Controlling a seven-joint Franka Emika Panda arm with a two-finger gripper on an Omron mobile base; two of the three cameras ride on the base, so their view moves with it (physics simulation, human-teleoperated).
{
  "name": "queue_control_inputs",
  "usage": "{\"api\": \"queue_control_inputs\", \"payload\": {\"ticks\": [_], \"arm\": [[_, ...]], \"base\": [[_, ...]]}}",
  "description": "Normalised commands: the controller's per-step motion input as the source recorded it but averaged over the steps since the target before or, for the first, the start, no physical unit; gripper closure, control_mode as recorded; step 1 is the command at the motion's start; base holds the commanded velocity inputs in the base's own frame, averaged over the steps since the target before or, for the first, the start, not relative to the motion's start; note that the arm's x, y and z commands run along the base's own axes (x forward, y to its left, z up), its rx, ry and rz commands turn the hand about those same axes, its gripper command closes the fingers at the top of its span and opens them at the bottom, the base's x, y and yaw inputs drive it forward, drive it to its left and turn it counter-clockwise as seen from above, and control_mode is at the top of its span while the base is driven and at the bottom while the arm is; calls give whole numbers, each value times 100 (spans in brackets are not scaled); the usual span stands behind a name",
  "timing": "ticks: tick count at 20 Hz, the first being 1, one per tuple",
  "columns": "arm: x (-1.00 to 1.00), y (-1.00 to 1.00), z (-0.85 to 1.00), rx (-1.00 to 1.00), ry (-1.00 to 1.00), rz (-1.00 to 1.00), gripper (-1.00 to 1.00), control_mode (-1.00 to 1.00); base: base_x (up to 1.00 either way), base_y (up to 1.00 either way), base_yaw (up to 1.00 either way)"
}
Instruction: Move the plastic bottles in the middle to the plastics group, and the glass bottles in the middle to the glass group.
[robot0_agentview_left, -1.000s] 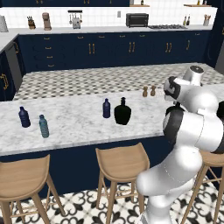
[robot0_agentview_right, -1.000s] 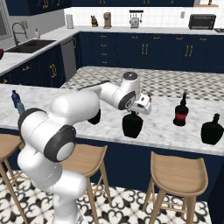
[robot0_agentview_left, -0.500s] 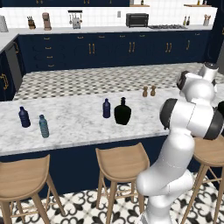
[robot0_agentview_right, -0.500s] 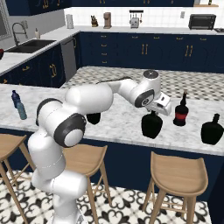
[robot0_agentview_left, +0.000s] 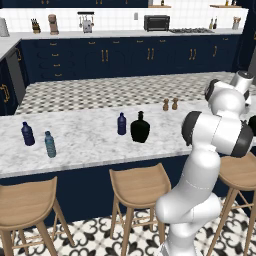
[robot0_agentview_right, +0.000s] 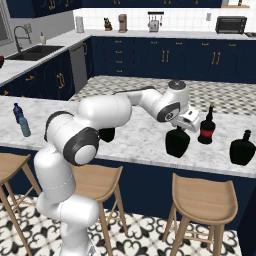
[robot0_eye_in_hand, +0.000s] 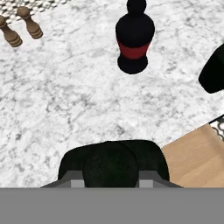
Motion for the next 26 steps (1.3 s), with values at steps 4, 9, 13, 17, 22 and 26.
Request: {"api": "queue_control_inputs", "payload": {"ticks": [4, 9, 13, 17, 22, 26], "arm": [[0, 0, 4, -9, 0, -6, 100, -100], [0, 0, 6, -11, 0, -4, 100, -100], [0, -27, 1, 0, 0, -7, 100, -100], [0, -52, 4, 0, -6, -11, 100, -100], [0, -40, 13, 0, -4, -9, 100, -100], [3, -27, 0, 0, 0, -3, 100, -100]], "base": [[0, 0, 0], [0, 0, 0], [0, 0, 0], [0, 0, 0], [0, 0, 0], [0, 0, 0]]}}
